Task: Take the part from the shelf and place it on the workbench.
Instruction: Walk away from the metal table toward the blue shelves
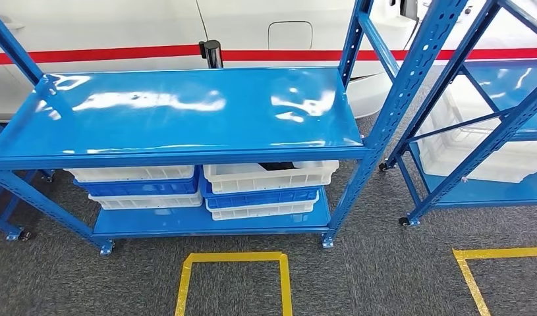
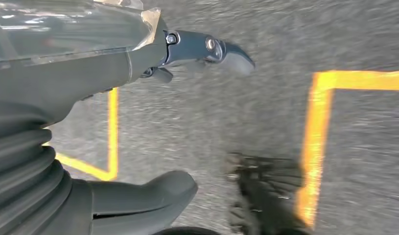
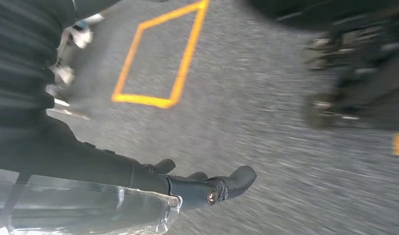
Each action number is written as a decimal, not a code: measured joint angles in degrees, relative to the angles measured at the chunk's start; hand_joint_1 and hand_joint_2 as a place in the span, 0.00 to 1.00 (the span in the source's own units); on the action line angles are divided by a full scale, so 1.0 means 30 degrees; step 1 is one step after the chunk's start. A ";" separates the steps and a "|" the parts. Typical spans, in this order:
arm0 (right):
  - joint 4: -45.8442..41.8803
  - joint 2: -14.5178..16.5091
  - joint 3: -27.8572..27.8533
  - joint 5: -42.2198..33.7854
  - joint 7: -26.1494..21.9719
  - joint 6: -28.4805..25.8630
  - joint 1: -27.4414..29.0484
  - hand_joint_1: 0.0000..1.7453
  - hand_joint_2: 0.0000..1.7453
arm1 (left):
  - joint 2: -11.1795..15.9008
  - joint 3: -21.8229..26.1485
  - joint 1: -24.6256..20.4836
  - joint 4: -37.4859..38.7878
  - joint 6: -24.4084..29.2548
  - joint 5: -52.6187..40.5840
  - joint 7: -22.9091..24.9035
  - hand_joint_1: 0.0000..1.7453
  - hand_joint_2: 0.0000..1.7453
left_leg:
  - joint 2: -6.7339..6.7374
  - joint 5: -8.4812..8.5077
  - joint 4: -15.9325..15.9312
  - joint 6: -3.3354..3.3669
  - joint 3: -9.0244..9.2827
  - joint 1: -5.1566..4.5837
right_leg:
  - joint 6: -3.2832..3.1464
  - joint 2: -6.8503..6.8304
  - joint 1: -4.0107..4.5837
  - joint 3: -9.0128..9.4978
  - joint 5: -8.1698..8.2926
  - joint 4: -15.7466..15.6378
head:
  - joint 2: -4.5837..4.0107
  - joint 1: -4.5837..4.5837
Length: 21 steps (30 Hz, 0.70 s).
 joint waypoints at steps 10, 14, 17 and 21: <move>-0.0836 -0.0026 0.0000 -0.0002 0.0018 0.0000 -0.0416 0.00 0.50 | 0.0006 -0.0002 0.0451 0.0942 0.0004 -0.0002 0.0000 0.00 1.00 | -0.0039 0.0070 -0.0096 -0.0282 -0.0009 0.0109 | -0.0165 -0.0059 0.0137 0.0165 -0.0055 0.0046 | 0.0000 -0.0005; -0.0967 -0.0026 0.0000 0.0002 0.0018 0.0000 -0.0452 0.00 1.00 | 0.0011 -0.0002 0.0451 0.1044 0.0004 -0.0004 0.0000 0.00 1.00 | -0.0037 0.0052 -0.0099 -0.0305 0.0001 0.0101 | -0.0188 -0.0059 0.0136 0.0174 -0.0073 0.0045 | 0.0000 -0.0004; -0.1021 -0.0026 0.0004 0.0004 0.0016 0.0000 -0.0459 0.00 1.00 | 0.0011 -0.0002 0.0452 0.1113 0.0004 -0.0004 0.0000 0.00 1.00 | -0.0035 0.0051 -0.0099 -0.0305 0.0003 0.0087 | -0.0187 -0.0059 0.0131 0.0175 -0.0073 0.0045 | 0.0000 -0.0004; -0.1063 -0.0025 0.0005 0.0004 0.0015 0.0000 -0.0462 0.00 0.75 | 0.0016 -0.0002 0.0452 0.1135 0.0004 -0.0004 0.0000 0.00 1.00 | -0.0034 0.0051 -0.0099 -0.0304 0.0007 0.0067 | -0.0185 -0.0059 0.0112 0.0179 -0.0071 0.0044 | 0.0000 -0.0004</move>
